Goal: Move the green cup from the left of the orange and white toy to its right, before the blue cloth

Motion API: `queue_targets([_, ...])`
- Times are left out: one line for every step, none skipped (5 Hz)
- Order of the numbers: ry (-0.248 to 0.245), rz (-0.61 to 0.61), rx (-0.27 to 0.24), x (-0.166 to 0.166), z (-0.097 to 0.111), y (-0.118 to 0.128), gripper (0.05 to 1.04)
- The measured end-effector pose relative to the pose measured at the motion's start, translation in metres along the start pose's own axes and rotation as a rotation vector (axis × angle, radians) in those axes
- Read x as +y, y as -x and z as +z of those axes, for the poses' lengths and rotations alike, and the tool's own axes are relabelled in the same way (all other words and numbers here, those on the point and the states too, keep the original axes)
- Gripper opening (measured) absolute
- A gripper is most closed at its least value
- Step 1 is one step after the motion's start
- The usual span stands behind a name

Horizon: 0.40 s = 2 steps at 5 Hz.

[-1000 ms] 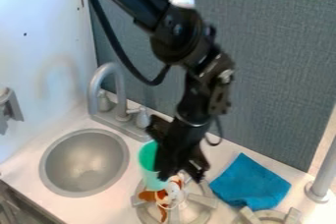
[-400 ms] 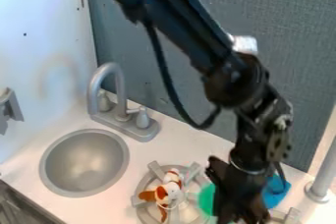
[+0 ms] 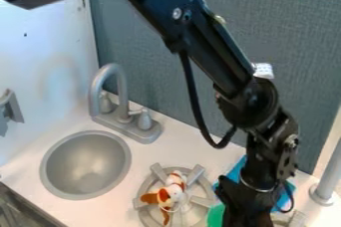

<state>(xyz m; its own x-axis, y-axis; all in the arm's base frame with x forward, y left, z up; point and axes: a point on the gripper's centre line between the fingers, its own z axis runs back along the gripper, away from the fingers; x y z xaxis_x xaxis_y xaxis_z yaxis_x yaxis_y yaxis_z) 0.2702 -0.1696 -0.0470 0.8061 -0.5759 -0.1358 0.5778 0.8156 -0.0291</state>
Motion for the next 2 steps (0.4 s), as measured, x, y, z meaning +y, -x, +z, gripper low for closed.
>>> queue_targets([-0.025, 0.048, 0.057, 0.0041, -0.0045, 0.0050, 0.089])
queue_targets([-0.030, 0.065, 0.078, 0.0058, -0.0037, 0.0086, 0.089])
